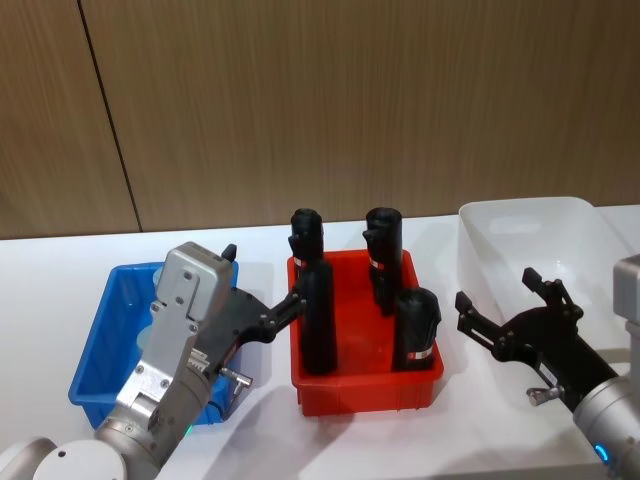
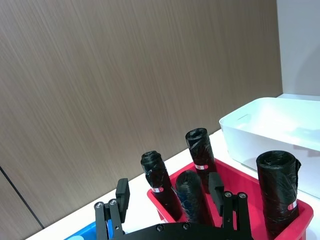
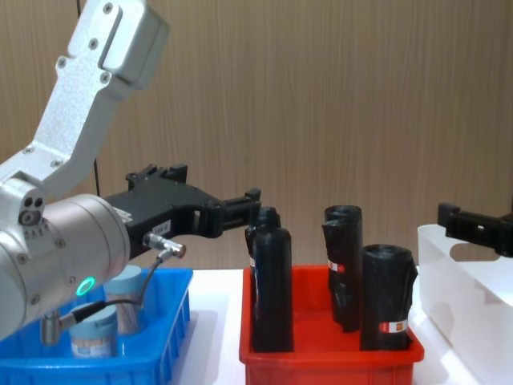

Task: Pick the cotton swabs from the blue box and place them into the white box.

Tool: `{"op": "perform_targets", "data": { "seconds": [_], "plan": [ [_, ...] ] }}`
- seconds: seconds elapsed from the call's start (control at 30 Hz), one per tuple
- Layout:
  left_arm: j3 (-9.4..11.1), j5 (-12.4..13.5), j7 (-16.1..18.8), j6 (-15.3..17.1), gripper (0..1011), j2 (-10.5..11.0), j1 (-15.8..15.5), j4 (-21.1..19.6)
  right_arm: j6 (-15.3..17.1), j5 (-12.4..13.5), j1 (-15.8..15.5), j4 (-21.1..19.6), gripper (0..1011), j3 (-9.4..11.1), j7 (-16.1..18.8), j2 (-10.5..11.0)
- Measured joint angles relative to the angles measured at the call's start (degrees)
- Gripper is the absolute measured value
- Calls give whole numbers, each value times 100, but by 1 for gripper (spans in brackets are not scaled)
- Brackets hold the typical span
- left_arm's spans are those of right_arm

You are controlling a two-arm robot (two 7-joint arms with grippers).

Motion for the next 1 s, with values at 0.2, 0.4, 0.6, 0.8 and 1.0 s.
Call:
{"op": "perform_targets", "data": {
  "seconds": [0.2,0.4,0.6,0.8,1.0],
  "plan": [
    [0,0,0,0,1003,0,0,0,0,0,0,0,1002,0,0,0],
    [0,0,0,0,1003,0,0,0,0,0,0,0,1002,0,0,0],
    [0,0,0,0,1003,0,0,0,0,0,0,0,1002,0,0,0],
    [-2,0,-10,8,1003,0,-2,2,0,0,0,0,1002,0,0,0],
    [-31,-43,-88,132,1003,5,-18,44,0,0,0,0,1002,0,0,0]
  ]
}}
